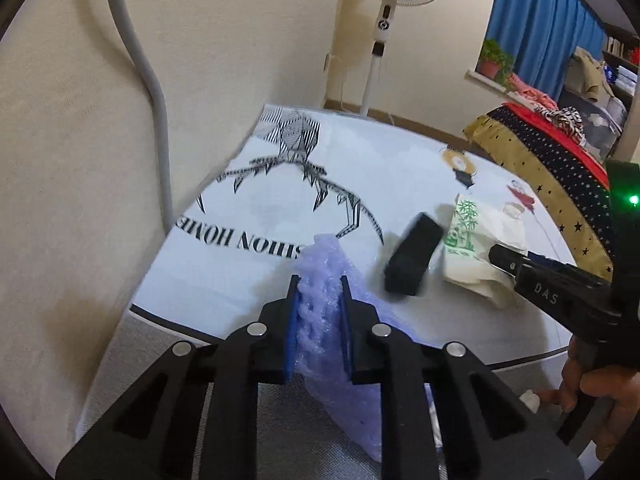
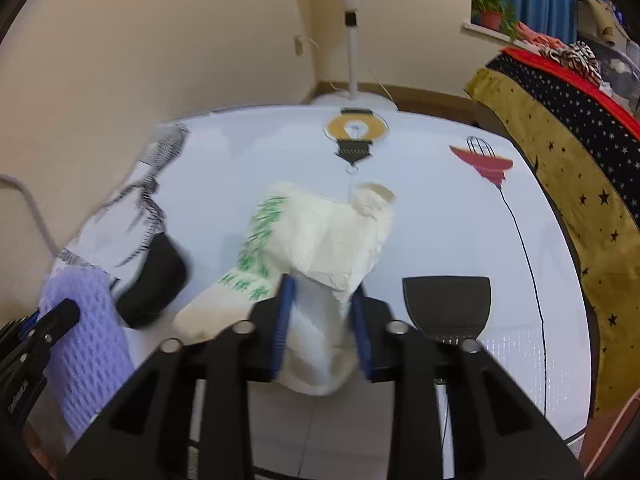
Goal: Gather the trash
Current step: 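Grasp the white green-print paper bag with the right gripper while the left grasps the purple foam net, then carry the paper bag and purple foam net in both grippers over the pink bin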
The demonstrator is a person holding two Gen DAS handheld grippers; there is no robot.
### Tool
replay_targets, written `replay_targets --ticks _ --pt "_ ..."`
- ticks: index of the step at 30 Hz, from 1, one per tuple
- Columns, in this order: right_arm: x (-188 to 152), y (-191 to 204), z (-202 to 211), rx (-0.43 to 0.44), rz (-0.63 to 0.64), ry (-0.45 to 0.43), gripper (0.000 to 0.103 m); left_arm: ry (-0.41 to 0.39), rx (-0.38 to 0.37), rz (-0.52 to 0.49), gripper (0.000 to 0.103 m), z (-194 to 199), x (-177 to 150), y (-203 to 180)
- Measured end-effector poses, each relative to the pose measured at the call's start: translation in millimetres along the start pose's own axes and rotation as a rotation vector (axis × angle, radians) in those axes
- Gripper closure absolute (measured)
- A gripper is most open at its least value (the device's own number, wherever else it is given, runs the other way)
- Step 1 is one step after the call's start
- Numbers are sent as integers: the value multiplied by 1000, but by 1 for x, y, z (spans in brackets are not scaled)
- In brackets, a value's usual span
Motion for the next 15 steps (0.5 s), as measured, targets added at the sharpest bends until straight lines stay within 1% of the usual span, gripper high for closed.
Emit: replay_targets --ticks 1,2,6,8,10,15 --pt "0 1 2 10 6 -9 97 -5 -7 7 86 2 2 0" --pt "0 2 5 3 18 -16 97 -10 -8 12 86 4 4 1" --pt "5 -2 22 12 0 -65 97 -51 -25 21 86 18 16 0" --pt "8 -6 34 16 -19 -79 97 -71 -28 13 86 26 21 -2" --pt "12 -8 46 10 -11 -96 97 -87 -28 -7 86 34 25 -6" --pt "29 -12 94 0 30 -150 97 -141 -14 -48 86 68 40 -14"
Point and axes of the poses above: each gripper's, at about its wrist camera, not at the fingertips, and z roughly against the way its jaws point, y to its left, x to its top, the point moved 4 cm from there along -z, roughly the way its jaws point, and after that the axes turned 12 degrees about -y, right-handed, at the moved point
